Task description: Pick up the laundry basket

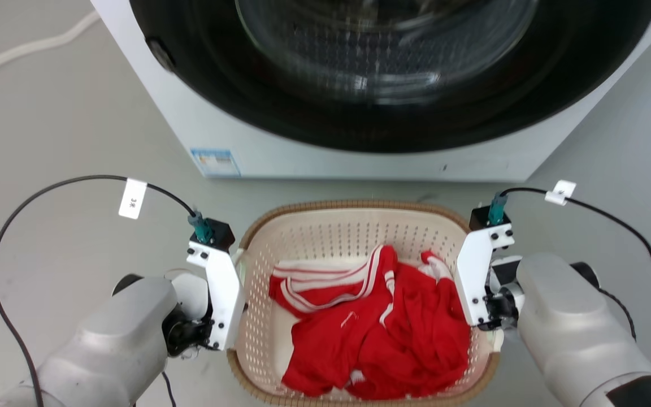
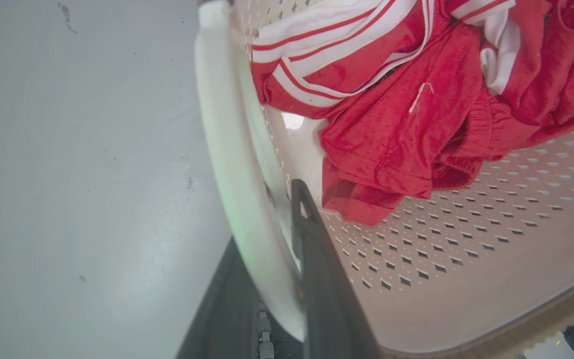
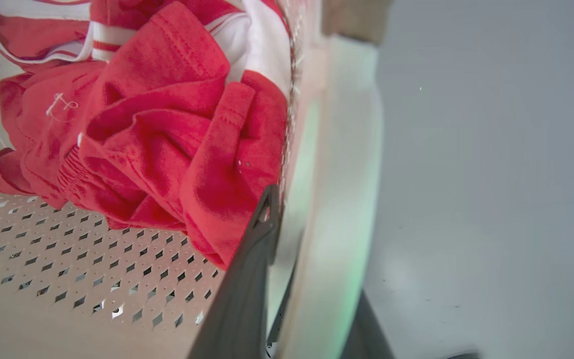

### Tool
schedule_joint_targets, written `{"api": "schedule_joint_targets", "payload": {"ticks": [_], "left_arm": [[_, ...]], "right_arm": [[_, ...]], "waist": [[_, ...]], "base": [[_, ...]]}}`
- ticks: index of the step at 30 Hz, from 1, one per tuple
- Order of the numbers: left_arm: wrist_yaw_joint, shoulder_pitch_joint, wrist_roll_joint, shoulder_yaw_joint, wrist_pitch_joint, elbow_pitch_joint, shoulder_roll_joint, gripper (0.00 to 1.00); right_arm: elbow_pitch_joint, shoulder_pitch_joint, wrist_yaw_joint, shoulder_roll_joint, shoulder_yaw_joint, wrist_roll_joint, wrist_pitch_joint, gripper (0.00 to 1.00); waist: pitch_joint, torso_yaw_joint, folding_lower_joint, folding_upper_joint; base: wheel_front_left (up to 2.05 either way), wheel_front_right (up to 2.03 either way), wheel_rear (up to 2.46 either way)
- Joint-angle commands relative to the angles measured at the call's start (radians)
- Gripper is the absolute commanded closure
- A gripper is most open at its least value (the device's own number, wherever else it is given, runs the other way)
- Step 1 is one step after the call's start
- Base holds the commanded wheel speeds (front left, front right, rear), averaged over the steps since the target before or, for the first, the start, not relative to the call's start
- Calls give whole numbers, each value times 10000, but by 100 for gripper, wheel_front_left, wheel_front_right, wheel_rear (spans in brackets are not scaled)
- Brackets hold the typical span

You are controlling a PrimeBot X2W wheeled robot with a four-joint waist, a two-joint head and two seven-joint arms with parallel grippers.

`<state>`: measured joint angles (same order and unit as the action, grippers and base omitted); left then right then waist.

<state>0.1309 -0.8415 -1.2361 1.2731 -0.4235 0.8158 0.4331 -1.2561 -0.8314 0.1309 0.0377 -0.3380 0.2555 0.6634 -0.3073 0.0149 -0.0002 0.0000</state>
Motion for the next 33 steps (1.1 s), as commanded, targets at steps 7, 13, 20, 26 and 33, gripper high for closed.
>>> {"api": "schedule_joint_targets", "payload": {"ticks": [7,13,20,26,33], "left_arm": [[-8,500,-446,56,-1030,-337,558,100],[-8,909,-123,93,-1975,-534,752,100],[-7,1163,-484,102,-2558,-600,810,100],[-7,1242,-675,103,-2844,-597,712,100],[-5,1490,-809,113,-3017,-576,741,100]], "right_arm": [[417,642,-2,225,-754,665,1109,100],[1001,1013,12,220,-1513,1489,2052,100],[1030,1099,14,221,-1781,1900,2515,100],[975,983,14,219,-1885,2102,2674,100],[966,1064,14,209,-2030,2394,2828,100]], "waist": [[1952,-355,2,0],[2578,-476,2,0],[3076,-489,2,0],[3340,-462,2,0],[3574,-536,2,0]], "base": [[0,0,0],[0,0,0],[0,0,0],[0,0,0],[0,0,0]]}}
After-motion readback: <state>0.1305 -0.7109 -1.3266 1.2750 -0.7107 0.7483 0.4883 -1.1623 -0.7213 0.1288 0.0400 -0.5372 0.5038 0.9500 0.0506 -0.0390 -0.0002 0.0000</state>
